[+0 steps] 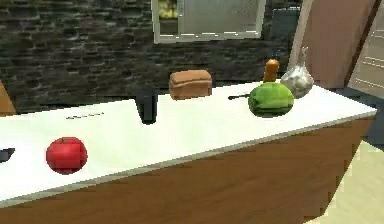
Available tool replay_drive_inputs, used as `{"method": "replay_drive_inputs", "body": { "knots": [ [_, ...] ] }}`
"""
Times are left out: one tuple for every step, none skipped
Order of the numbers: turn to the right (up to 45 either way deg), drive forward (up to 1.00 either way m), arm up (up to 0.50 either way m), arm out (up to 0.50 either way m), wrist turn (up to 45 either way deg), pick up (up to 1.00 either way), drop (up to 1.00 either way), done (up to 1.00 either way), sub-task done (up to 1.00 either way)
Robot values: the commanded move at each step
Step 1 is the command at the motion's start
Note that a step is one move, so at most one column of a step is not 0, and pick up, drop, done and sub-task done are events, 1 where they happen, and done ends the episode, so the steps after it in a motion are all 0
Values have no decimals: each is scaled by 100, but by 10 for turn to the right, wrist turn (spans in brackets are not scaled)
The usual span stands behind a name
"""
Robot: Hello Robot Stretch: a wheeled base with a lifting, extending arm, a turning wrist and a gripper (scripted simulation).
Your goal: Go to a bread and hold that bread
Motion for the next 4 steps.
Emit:
{"method": "replay_drive_inputs", "body": {
  "knots": [
    [450,0,0,0,0,0,0,0,0],
    [90,0,0,0,0,0,0,0,0],
    [0,100,0,0,0,0,0,0,0],
    [60,0,0,0,0,0,0,0,0]
  ]
}}
